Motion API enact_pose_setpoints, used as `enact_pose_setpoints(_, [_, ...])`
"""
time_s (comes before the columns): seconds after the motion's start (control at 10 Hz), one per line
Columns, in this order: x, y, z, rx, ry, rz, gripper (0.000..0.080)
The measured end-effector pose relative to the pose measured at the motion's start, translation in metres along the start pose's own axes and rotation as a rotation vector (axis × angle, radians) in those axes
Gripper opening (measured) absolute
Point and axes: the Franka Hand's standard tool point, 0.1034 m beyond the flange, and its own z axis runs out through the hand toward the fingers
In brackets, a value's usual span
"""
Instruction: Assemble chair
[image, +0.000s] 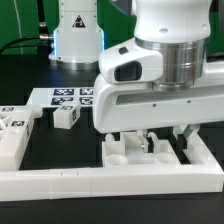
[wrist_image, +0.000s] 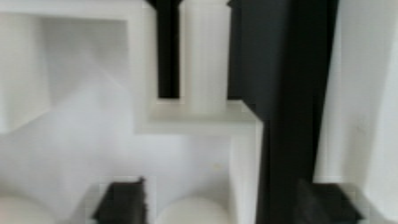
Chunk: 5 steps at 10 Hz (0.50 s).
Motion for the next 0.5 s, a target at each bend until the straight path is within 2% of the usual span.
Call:
enact_pose_setpoints(0.1, [0.000,0.001,-0.008,0.000,0.007,-0.016,0.0561])
enact_pose_setpoints(0.2, [-0.002,0.003,-0.017,-0.001,0.014,-0.035,0.0622])
enact_pose_setpoints(0.4, [-0.013,0.011,-0.037,-0.004,0.023,-0.089,0.0645])
enact_pose_setpoints(0.5, [-0.024,0.017,-0.042,-0.006,0.016,-0.108,0.0648])
